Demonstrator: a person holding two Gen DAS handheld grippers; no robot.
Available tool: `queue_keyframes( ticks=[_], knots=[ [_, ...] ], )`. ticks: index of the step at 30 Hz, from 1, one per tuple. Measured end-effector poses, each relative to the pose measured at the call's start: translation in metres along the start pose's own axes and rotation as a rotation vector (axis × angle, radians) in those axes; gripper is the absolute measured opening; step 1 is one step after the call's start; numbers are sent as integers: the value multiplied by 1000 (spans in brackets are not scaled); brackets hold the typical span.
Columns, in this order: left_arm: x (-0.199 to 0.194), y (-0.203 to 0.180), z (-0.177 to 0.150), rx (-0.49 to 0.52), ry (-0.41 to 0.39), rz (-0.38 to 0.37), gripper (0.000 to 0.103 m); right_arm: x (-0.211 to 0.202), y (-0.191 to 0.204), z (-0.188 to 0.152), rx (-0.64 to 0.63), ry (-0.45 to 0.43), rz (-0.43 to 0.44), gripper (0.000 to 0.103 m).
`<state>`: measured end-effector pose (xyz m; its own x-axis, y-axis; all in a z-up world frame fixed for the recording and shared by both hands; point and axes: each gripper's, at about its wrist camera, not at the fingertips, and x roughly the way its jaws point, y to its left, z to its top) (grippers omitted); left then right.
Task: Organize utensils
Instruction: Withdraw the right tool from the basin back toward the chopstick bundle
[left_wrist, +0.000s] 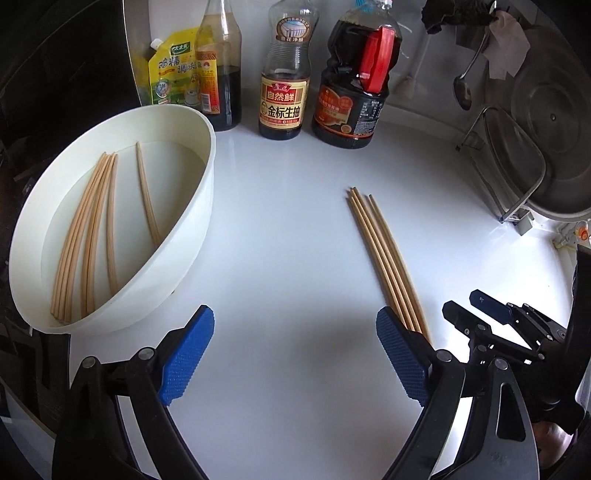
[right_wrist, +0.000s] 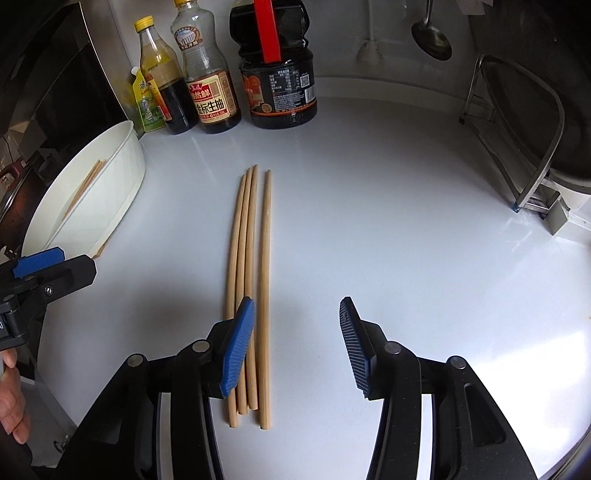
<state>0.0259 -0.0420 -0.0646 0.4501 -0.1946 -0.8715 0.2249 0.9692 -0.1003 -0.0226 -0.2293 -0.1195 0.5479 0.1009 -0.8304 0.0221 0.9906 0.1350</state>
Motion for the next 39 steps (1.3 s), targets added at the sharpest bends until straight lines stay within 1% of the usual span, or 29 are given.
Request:
queue_keyframes(
  ticks=[2, 8, 16, 20, 22, 26, 31, 37, 39],
  knots=[
    [4, -3, 1, -1, -2, 12, 90, 7, -1, -1, -10, 2, 7, 46],
    [14, -10, 3, -2, -2, 25, 90, 22, 1, 2, -36, 0, 27, 46],
    [26, -19, 4, -6, 7, 41, 90, 31, 3, 4, -92, 1, 4, 46],
    [29, -24, 6, -4, 2, 47, 90, 34, 7, 2, -158, -5, -26, 46],
    [32, -28, 6, 1, 4, 47, 90, 34, 7, 1, -175, -6, -22, 46],
    [41, -33, 6, 0, 18, 39, 90, 34, -2, 3, -163, -11, -16, 46],
    [52, -40, 4, 5, 32, 35, 90, 36, -19, 6, -111, -22, -7, 46],
    [62, -51, 5, 34, 23, 38, 90, 34, -34, 5, -81, -32, -16, 46],
    [67, -53, 4, 46, 32, 45, 90, 34, -38, 6, -84, -30, -11, 46]
  ],
)
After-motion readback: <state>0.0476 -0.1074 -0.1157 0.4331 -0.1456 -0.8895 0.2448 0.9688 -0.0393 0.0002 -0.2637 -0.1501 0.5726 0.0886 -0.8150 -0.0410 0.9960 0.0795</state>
